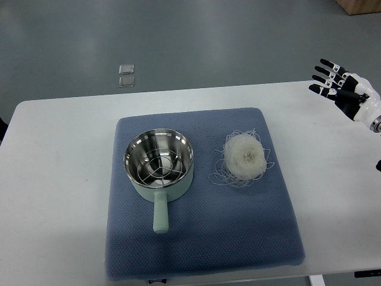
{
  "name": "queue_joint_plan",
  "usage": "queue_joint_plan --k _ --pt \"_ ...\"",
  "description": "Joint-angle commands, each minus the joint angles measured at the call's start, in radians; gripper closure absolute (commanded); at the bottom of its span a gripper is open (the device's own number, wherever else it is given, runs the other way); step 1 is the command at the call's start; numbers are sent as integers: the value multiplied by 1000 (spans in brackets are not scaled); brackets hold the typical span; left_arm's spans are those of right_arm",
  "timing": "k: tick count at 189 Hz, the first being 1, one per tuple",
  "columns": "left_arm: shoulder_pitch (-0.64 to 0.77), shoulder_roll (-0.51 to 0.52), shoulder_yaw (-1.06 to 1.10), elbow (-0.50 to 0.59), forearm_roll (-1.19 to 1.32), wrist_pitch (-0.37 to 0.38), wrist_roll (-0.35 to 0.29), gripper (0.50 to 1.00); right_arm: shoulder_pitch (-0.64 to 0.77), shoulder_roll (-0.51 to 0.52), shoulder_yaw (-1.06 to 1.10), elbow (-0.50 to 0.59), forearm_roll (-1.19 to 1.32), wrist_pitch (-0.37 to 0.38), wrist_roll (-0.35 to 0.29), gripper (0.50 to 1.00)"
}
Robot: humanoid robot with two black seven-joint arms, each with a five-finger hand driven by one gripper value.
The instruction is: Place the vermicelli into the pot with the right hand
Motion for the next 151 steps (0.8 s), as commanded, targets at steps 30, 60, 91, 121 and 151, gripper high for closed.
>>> queue_joint_plan --k 30,60,91,121,151 --pt "-1 0 -7 0 -4 -5 0 500 2 -1 0 0 0 1 1 570" --pt "-1 0 -4 0 -4 -3 0 500 5 -1 -6 2 -2 9 -1 570" --pt "-1 0 -4 2 -4 -3 0 500 6 -2 -12 8 -6 38 -1 570" --pt "-1 0 -4 0 -4 -3 0 500 8 -16 -13 12 -20 87 -1 570" --pt "-1 0 -4 0 -4 -3 0 500 14 -30 -15 14 -41 125 -1 570"
